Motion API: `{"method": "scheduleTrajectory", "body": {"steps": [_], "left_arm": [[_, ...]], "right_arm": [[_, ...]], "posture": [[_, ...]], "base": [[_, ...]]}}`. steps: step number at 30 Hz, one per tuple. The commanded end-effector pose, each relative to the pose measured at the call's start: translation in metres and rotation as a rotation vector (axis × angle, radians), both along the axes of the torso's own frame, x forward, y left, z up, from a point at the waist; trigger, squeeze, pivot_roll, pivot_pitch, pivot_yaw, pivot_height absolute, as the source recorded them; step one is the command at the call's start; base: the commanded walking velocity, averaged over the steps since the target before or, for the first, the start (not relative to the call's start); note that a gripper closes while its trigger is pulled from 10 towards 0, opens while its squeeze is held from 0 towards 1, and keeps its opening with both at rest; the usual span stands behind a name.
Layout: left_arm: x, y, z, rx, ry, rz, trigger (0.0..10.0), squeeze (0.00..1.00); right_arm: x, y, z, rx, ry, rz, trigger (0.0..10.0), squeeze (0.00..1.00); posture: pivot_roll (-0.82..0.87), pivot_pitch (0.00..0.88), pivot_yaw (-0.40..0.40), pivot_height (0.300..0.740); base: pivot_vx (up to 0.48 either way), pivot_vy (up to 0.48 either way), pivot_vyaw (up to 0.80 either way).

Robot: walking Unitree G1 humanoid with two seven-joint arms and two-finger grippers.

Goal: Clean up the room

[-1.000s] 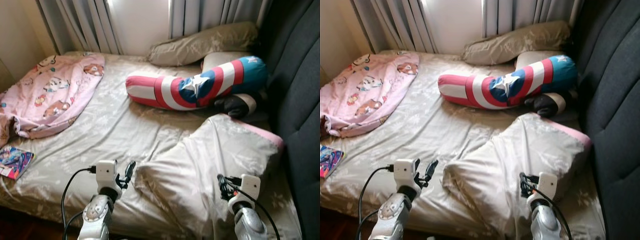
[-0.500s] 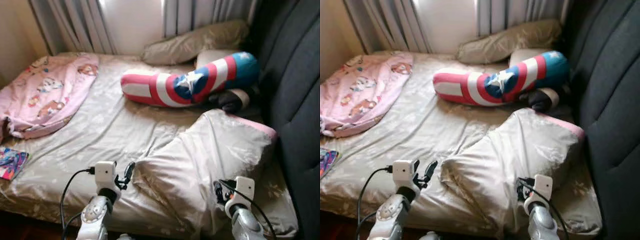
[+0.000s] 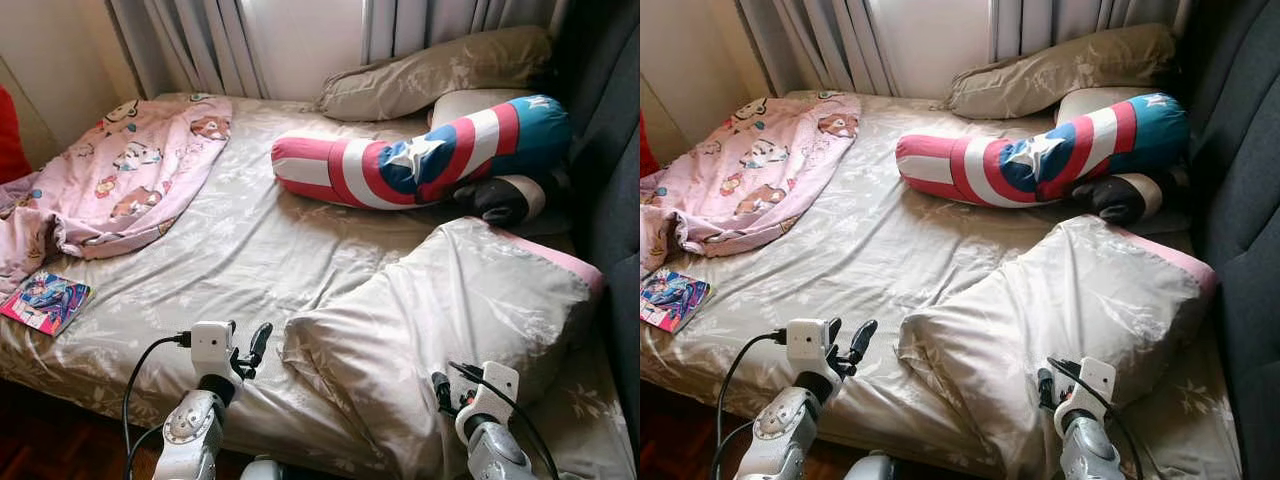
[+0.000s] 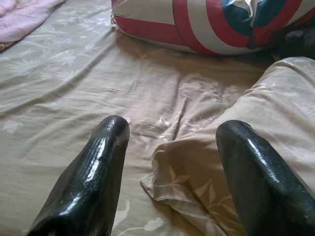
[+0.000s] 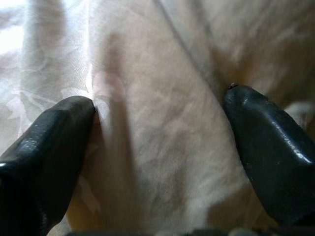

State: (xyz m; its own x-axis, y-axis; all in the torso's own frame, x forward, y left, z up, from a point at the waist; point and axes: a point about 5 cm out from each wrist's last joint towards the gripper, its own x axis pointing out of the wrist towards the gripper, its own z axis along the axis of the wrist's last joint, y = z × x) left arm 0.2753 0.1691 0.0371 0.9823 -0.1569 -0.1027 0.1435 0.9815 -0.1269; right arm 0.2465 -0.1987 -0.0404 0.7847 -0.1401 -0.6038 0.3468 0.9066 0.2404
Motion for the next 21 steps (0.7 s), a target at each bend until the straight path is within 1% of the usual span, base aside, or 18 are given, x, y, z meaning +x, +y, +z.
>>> {"method": "scheduleTrajectory", "body": {"steps": [1,3,6,9,11,13,18,20,21], "left_arm": [[0.001,0.000,0.004,0.007,-0.011,-0.014,10.0,0.00],[0.001,0.001,0.004,0.010,-0.009,-0.014,10.0,0.00],[0.001,0.001,0.004,0.010,-0.008,-0.015,10.0,0.00],[0.002,0.001,0.005,0.011,-0.011,-0.016,10.0,0.00],[0.002,0.000,0.005,0.012,-0.013,-0.016,10.0,0.00],[0.002,0.000,0.007,0.013,-0.017,-0.015,10.0,0.00],[0.003,0.000,0.007,0.013,-0.019,-0.015,10.0,0.00],[0.003,0.000,0.007,0.013,-0.019,-0.017,10.0,0.00],[0.003,-0.001,0.007,0.013,-0.019,-0.019,10.0,0.00]], "right_arm": [[0.001,-0.001,0.000,0.021,0.015,-0.027,10.0,0.00],[0.003,-0.002,0.002,0.030,0.013,-0.029,10.0,0.00],[0.002,-0.004,0.001,0.012,0.039,-0.029,10.0,0.00],[0.001,-0.006,0.000,0.017,0.060,-0.043,10.0,0.00],[0.001,-0.007,0.001,0.019,0.064,-0.023,10.0,0.00],[0.003,-0.007,0.006,0.061,0.043,-0.012,10.0,0.00],[0.004,-0.007,0.011,0.098,0.022,0.002,10.0,0.00],[0.002,-0.009,0.014,0.101,0.028,0.025,10.0,0.00],[-0.002,-0.011,0.015,0.083,0.050,0.048,10.0,0.00]], "posture": [[0.03,0.037,0.043,0.668],[0.03,0.044,0.045,0.668],[0.03,0.049,0.042,0.668],[0.03,0.050,0.039,0.668],[0.03,0.054,0.038,0.668],[0.03,0.055,0.036,0.668],[0.02,0.059,0.034,0.668],[0.02,0.061,0.033,0.668],[0.02,0.062,0.032,0.668]], "base": [[0.000,0.000,0.00],[0.000,0.000,0.00],[0.000,0.000,0.00],[0.000,0.000,0.00],[0.000,0.000,0.00],[0.000,0.000,0.00],[0.000,0.000,0.00],[0.000,0.000,0.00],[0.000,0.000,0.00]]}}
